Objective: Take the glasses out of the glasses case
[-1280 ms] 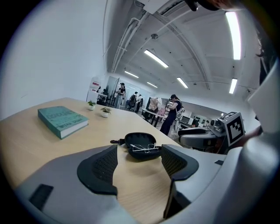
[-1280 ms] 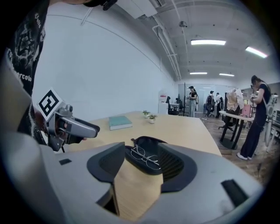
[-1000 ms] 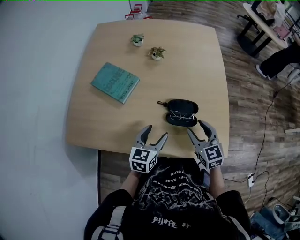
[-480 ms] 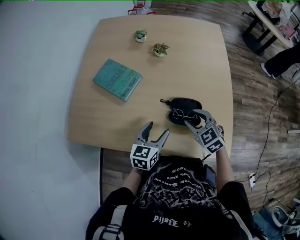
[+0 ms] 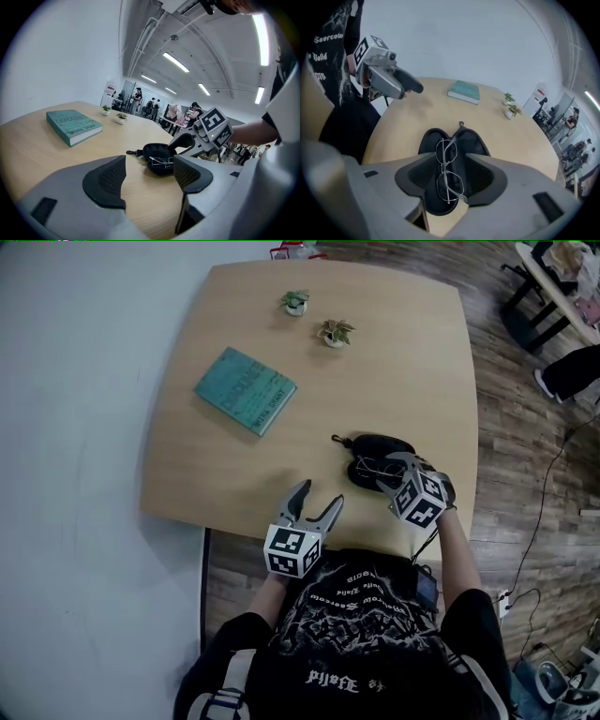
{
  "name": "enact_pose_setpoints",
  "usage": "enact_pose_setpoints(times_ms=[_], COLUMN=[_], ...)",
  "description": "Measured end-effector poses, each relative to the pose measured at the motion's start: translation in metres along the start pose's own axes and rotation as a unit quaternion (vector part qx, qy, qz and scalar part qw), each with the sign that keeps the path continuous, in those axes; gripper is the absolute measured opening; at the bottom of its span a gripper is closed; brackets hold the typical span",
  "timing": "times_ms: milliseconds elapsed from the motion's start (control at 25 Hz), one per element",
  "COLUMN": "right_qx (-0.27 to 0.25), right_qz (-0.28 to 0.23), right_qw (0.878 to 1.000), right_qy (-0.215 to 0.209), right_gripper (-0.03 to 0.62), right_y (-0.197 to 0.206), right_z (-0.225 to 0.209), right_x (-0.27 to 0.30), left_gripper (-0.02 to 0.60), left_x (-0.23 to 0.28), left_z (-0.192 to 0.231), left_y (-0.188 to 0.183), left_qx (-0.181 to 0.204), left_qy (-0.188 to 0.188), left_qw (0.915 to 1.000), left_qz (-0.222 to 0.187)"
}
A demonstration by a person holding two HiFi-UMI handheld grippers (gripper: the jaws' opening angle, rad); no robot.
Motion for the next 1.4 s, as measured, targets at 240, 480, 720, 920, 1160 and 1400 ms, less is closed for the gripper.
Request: enact_pose_setpoints(times_ms=[240,480,720,920,1160,1400], right_qx=[-0.03,-0.044,-0.049,-0.045,-0.043,-0.054], right_qz=[0.03,0.049,0.079,0.071,0.077,0.083], right_qw=[0.998,0.996,0.992,0.993,0.993,0.992], right_qy=[-0.041,-0.059,-0.081,-0.086,-0.079,-0.074], right_gripper=[0.206,0.206,0.206,0.206,0.061,0.044], right_y=[0.002,0.003,0.007,0.008,0.009,0.008], right_z=[0.001,0.002,0.003,0.002,-0.002,0.001], right_x=[0.018,0.03,0.041,0.043,0.043,0.044], left_gripper=[0.322,0.322,0.322,0.322,0.322,0.322], left_x=[0.001,0.002,0.003,0.002,0.002,0.002], left_z=[0.005,0.006,0.008,0.013,0.016,0.018], left_y=[0.001,0.002,0.005,0.006,0.007,0.006], left_qx=[-0.008,-0.014,-0.022,-0.026,-0.031,-0.037], left_qy=[-0.003,0.0,0.008,0.004,0.003,0.005], left_qw=[1.0,0.9999,0.9997,0.9996,0.9995,0.9993], left_qz=[0.0,0.002,0.007,0.002,-0.003,-0.008])
Point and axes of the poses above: the fingertips, and each gripper's own axes: x forward along the fingers, z to its left, y out of its underside, the point moved 9 cm from there along -x, backward along the fingers, and after that the axes turned 12 degrees about -x, right-handed, at the moved point
